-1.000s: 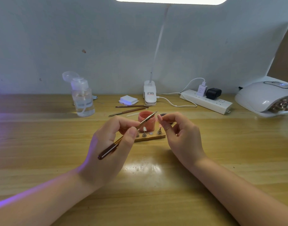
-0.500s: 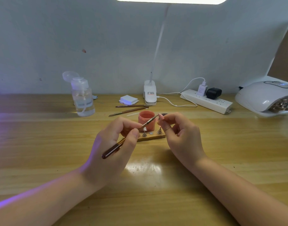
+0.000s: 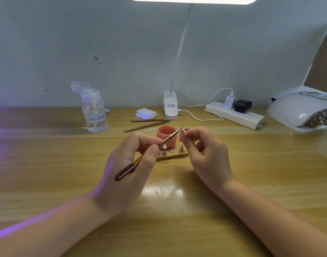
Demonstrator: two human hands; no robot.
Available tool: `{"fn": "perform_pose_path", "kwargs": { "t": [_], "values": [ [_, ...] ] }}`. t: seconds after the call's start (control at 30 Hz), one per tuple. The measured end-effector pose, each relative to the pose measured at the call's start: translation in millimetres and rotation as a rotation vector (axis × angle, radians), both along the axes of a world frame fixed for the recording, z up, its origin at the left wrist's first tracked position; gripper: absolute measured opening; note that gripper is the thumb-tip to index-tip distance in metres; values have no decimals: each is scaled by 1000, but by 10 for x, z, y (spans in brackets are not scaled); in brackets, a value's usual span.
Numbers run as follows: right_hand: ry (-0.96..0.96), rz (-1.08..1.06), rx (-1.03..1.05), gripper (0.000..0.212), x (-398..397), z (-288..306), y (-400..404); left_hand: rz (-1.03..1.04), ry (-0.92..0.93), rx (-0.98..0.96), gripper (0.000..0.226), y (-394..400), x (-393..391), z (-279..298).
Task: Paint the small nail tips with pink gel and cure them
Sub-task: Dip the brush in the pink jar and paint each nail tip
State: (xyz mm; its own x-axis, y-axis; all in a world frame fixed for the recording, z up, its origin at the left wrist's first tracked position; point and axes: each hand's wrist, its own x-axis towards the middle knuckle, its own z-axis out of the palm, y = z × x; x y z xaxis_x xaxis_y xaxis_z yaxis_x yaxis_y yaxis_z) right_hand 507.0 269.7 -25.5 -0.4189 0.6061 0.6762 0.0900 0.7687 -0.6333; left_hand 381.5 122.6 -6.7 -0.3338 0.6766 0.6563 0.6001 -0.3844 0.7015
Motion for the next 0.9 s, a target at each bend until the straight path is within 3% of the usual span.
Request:
{"fn": "perform_pose_path", "kwargs": {
  "t": [0.9],
  "values": [
    [23,-7,49,6,-4,22,-32,72,35,9,15,-4,-29,19]
  ]
}}
